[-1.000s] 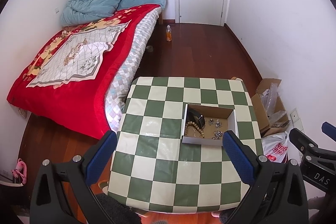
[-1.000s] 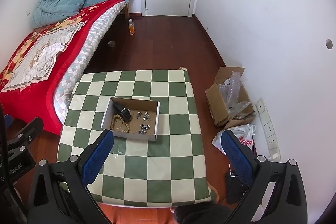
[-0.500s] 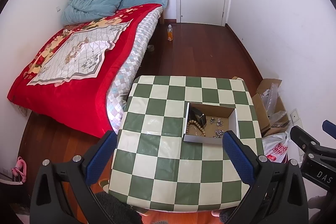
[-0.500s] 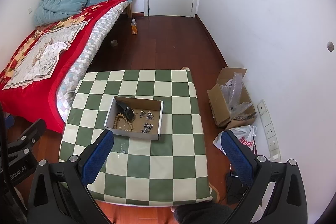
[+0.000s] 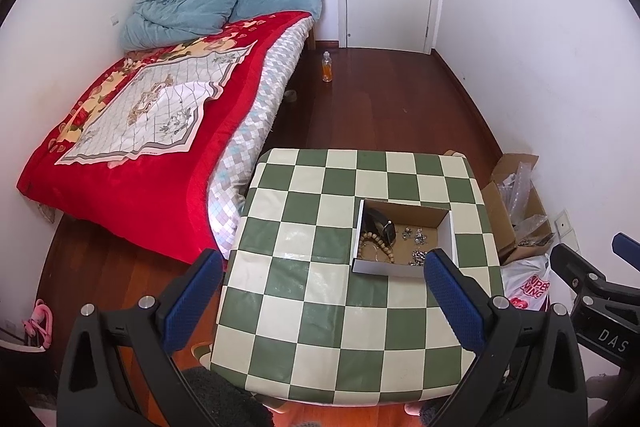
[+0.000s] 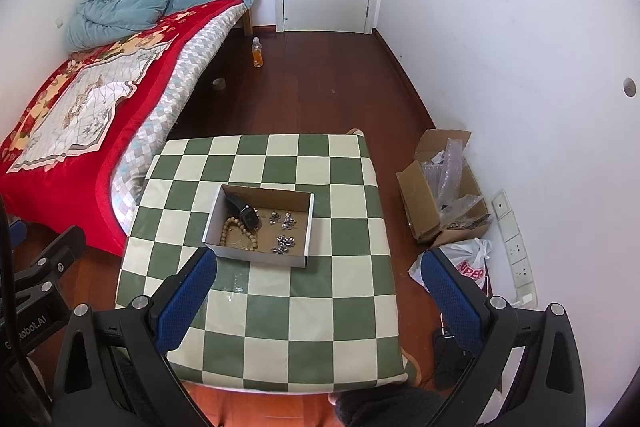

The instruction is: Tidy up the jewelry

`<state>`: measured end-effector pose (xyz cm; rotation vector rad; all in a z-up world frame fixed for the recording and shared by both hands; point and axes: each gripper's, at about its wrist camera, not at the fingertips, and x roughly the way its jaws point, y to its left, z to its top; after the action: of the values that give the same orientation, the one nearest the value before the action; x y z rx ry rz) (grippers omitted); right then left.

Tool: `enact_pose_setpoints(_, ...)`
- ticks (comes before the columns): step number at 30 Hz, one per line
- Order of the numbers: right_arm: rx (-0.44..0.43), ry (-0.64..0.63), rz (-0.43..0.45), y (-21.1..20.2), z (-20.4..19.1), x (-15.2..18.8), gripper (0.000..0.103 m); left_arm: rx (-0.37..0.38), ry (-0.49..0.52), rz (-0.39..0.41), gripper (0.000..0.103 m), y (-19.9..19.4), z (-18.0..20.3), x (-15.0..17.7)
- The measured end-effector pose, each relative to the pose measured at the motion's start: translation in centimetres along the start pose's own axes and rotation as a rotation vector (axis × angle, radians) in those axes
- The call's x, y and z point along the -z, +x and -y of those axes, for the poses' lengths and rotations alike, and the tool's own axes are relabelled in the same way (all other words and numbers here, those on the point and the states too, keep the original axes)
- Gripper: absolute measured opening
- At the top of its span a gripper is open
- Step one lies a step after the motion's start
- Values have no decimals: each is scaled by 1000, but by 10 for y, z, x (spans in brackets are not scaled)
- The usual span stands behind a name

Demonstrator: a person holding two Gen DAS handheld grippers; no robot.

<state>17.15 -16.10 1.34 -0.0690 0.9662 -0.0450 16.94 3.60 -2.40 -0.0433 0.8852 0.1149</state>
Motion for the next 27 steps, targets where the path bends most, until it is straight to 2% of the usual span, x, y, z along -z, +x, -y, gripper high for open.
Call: enact_pose_setpoints(27,4,10,13,-6,-1,-1,103,2,8,13,103,-6,0,-1)
